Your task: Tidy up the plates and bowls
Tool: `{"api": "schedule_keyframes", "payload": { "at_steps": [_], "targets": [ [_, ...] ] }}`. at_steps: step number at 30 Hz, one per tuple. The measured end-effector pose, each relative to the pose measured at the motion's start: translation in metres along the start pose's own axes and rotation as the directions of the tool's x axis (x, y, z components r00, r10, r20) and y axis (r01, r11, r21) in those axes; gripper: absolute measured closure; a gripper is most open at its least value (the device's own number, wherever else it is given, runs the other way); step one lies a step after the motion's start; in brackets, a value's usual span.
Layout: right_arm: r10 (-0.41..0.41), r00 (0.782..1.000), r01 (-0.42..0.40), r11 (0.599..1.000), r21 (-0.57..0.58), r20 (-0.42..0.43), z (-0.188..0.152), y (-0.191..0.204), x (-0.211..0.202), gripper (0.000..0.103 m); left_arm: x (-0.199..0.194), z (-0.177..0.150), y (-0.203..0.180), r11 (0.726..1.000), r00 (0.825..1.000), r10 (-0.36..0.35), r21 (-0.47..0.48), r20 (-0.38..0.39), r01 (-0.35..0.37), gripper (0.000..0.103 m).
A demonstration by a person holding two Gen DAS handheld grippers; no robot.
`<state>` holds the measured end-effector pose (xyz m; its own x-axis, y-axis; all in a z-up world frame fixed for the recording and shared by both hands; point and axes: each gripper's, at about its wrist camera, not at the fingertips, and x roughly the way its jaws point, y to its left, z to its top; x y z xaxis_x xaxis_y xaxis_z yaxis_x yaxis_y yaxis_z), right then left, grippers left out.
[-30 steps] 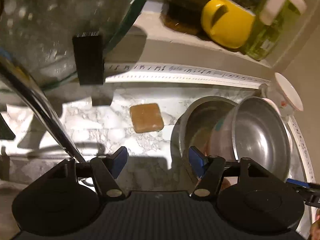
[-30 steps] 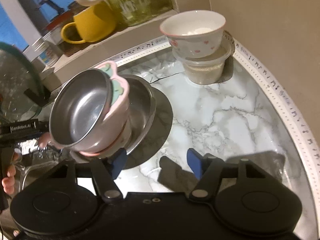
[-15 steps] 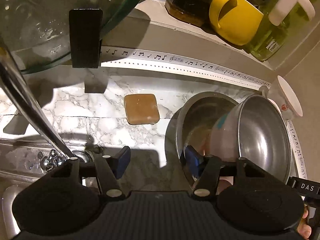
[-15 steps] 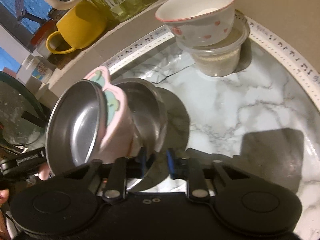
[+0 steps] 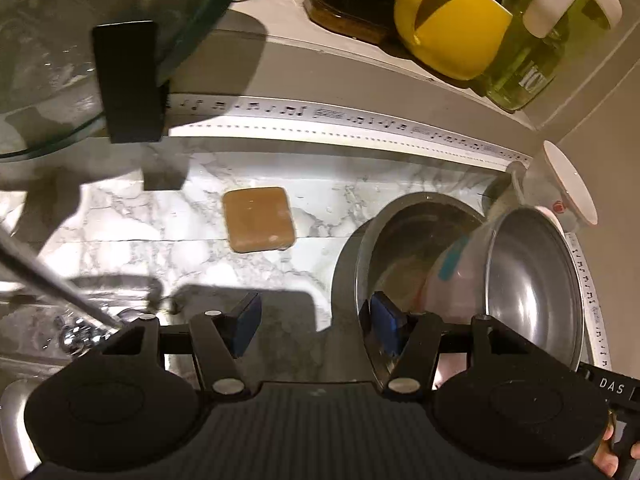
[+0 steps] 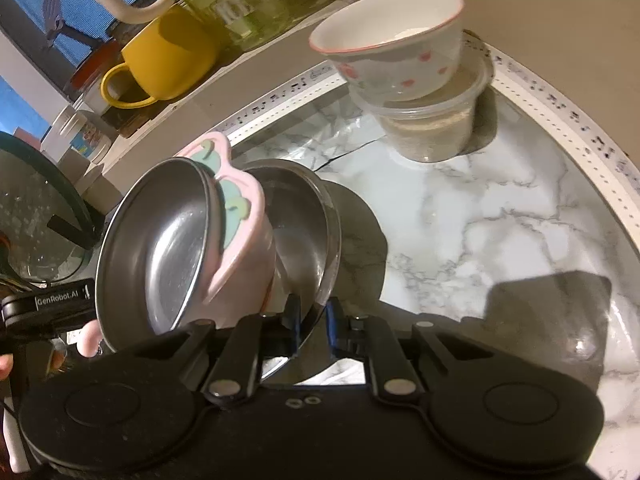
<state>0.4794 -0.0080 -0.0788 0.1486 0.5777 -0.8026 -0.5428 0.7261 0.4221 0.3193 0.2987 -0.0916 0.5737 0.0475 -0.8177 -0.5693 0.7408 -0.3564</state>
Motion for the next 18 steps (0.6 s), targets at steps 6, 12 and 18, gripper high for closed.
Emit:
{"api": "schedule_keyframes", "payload": {
  "at_steps": [6,12,18],
  "targets": [
    [-0.012,1.0,0.012,1.0,0.004,0.002,0.001,-0.015,-0.009,0.091,0.014,0.005,-0.015,0.997,0.995,-0.079,0.009,-0.054,0.08,0.068],
    [0.012,1.0,-0.012,0.999,0.033,-0.007,0.003,-0.024,-0.011,0.09,0.026,0.008,-0.027,0.993,0.99,-0.116,0.015,-0.084,0.118,0.085],
    [0.0,1.0,0.001,0.999,0.039,-0.009,0.003,-0.021,-0.006,0.09,0.032,0.01,-0.034,0.994,0.992,-0.101,0.037,-0.081,0.104,0.094]
  ]
}}
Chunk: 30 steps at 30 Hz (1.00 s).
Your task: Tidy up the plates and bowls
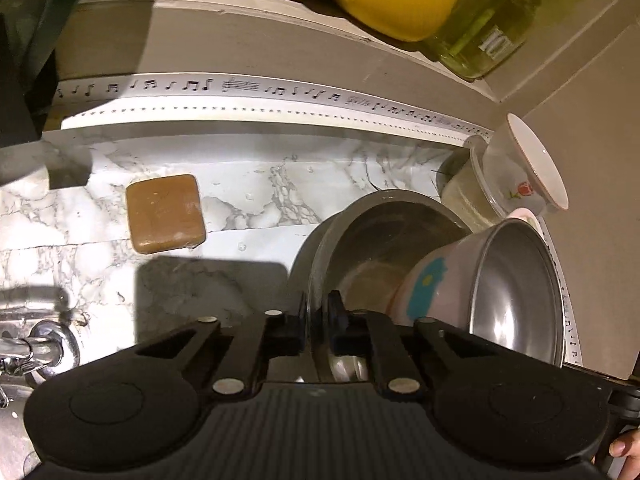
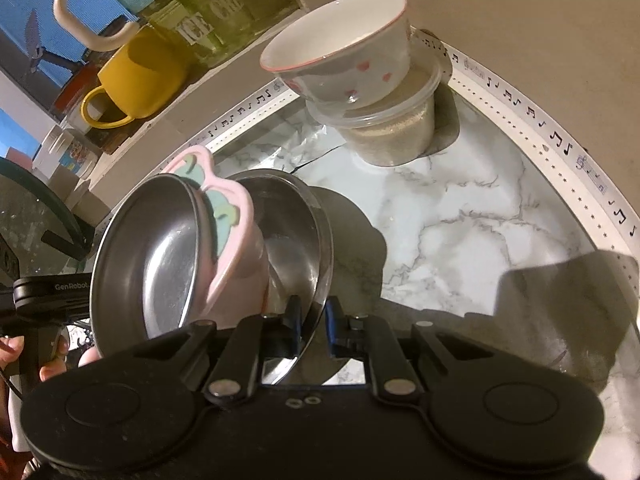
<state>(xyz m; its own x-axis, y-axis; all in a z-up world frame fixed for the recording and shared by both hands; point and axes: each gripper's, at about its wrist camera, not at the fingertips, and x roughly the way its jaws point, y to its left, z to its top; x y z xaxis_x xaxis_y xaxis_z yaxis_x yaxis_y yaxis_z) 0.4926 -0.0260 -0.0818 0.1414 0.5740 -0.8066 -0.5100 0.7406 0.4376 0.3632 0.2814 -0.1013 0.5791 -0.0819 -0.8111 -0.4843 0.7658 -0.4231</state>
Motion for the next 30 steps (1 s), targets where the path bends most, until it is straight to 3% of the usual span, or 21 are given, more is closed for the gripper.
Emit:
{"api": "schedule_keyframes", "payload": {
  "at_steps": [10,30],
  "targets": [
    [-0.092,0.996,0.092,0.996,-0.02,0.001,-0.006,0.012,-0.003,0.091,0.001,-0.003,-0.012,0.998,0.999,0.049,0.044,-0.015,-0.049,0.096],
    [-0.143,0.989,0.144,0.989,-0.02,0.043,-0.041,0.021,-0.059,0.091,-0.043,-0.034,-0.039,0.992,1.0,0.002,0.129,-0.023,0.001,0.096]
  ]
}}
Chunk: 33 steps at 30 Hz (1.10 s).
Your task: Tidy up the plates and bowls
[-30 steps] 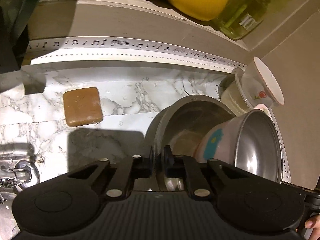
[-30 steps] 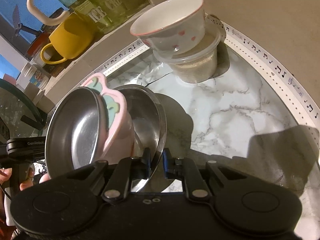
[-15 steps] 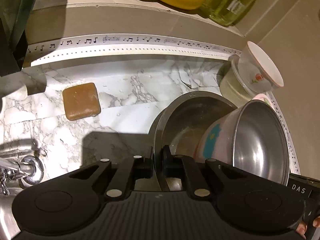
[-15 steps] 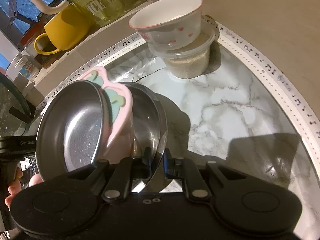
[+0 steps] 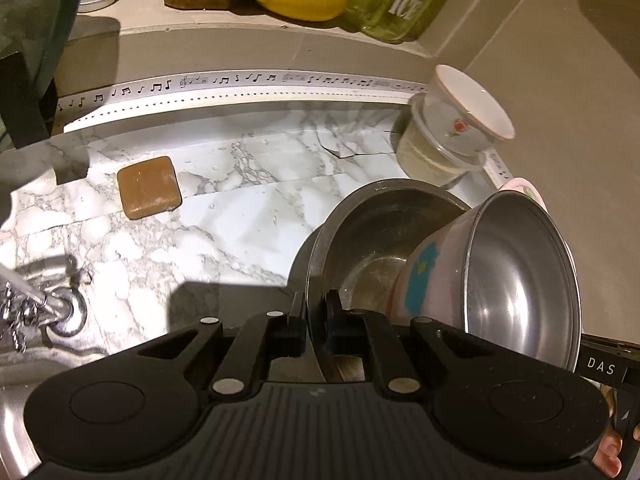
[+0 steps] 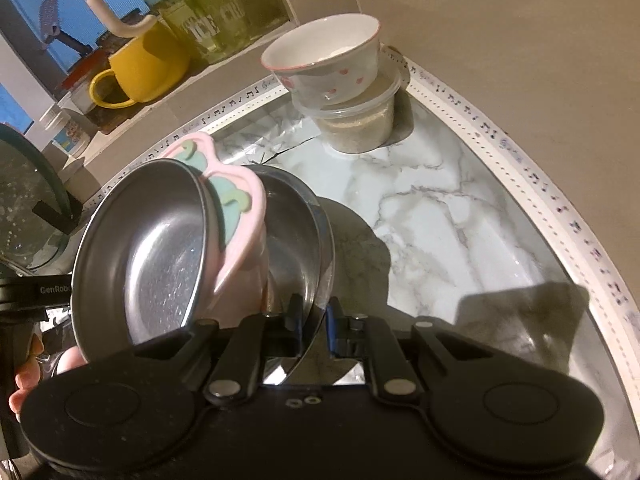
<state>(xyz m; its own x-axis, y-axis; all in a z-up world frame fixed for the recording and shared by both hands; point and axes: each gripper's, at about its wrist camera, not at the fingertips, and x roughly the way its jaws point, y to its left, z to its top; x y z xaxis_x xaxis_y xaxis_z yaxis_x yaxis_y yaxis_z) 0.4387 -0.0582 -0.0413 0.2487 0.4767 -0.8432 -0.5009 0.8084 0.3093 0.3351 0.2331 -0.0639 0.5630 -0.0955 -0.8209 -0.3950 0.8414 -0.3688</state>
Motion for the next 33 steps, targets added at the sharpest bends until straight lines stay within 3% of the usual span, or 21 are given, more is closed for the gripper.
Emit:
{"api": "schedule_keyframes", "payload": {
  "at_steps": [14,33],
  "targets": [
    [-0.035,0.999,0.035,0.999,0.03,0.019,-0.042,0.013,-0.063,0.091,-0.051,-0.044,-0.018,0.998,0.999,-0.033,0.048,-0.005,0.034,0.096],
    [-0.08,0.996,0.075,0.992,0.1,0.047,-0.142,0.031,-0.139,0.091,-0.119,-0.125,-0.033,0.988,0.997,-0.067,0.136,-0.049,0.073,0.096]
  ]
}}
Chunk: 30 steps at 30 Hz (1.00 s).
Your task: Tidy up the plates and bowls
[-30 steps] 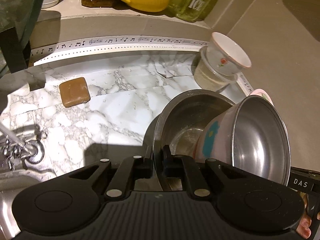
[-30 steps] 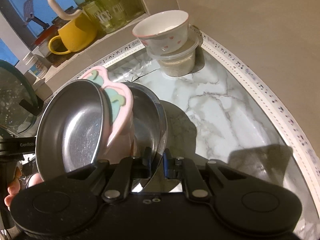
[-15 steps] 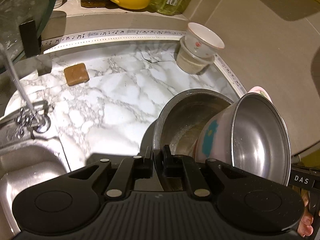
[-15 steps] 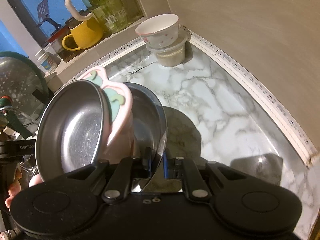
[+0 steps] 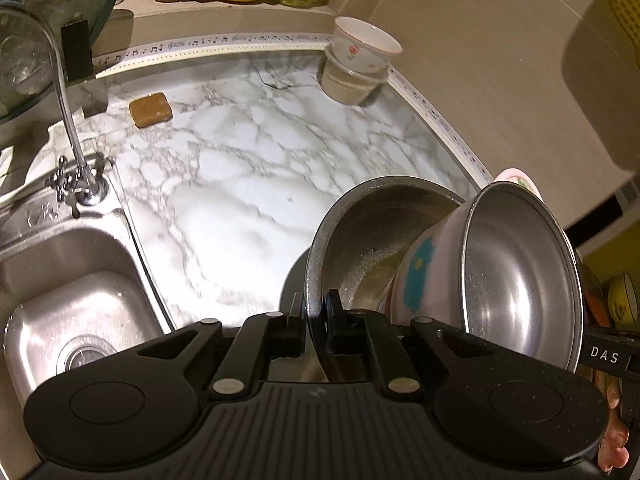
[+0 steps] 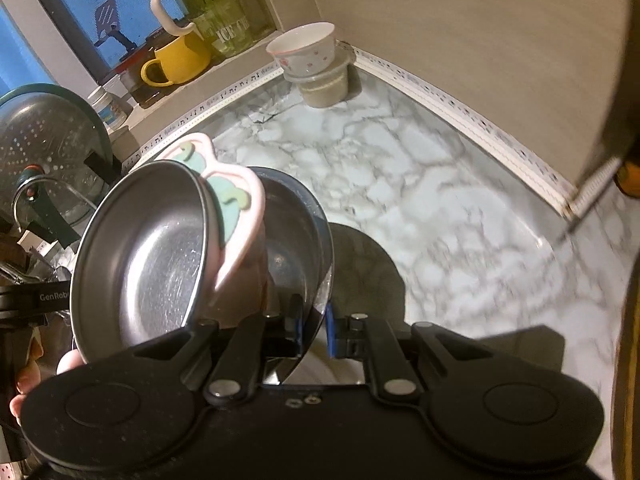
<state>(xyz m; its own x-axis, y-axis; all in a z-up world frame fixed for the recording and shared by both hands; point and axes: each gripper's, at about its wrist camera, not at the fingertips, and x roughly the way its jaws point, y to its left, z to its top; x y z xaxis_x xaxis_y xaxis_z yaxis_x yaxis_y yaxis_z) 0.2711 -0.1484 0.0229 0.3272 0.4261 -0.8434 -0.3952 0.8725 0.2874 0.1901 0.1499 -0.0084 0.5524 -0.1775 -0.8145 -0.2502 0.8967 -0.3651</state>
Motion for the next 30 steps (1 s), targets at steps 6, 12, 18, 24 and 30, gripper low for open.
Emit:
{"api": "schedule_keyframes", "payload": {
  "at_steps": [6,12,18,24,30],
  "targets": [
    [-0.02,1.0,0.02,0.999,0.034,0.014,-0.027,-0.003,-0.018,0.091,-0.01,-0.023,-0.009,0.999,1.0,-0.018,0.036,-0.008,0.018,0.096],
    [-0.028,1.0,0.028,0.998,0.057,0.005,-0.055,-0.006,-0.024,0.091,-0.012,-0.045,-0.01,0.998,0.999,-0.019,0.059,-0.03,0.021,0.095],
    [-0.034,0.999,0.034,0.997,0.069,-0.005,-0.075,-0.006,-0.028,0.091,-0.013,-0.064,-0.009,0.997,0.999,-0.021,0.073,-0.048,0.024,0.095],
    [-0.028,0.999,0.029,0.997,0.073,-0.016,-0.087,-0.007,-0.026,0.091,-0.013,-0.075,-0.005,0.996,0.998,-0.013,0.082,-0.056,0.018,0.095],
    [-0.032,0.999,0.033,0.997,0.073,-0.026,-0.093,-0.007,-0.021,0.091,-0.008,-0.083,-0.002,0.996,0.998,-0.017,0.09,-0.061,0.022,0.095]
  ]
}}
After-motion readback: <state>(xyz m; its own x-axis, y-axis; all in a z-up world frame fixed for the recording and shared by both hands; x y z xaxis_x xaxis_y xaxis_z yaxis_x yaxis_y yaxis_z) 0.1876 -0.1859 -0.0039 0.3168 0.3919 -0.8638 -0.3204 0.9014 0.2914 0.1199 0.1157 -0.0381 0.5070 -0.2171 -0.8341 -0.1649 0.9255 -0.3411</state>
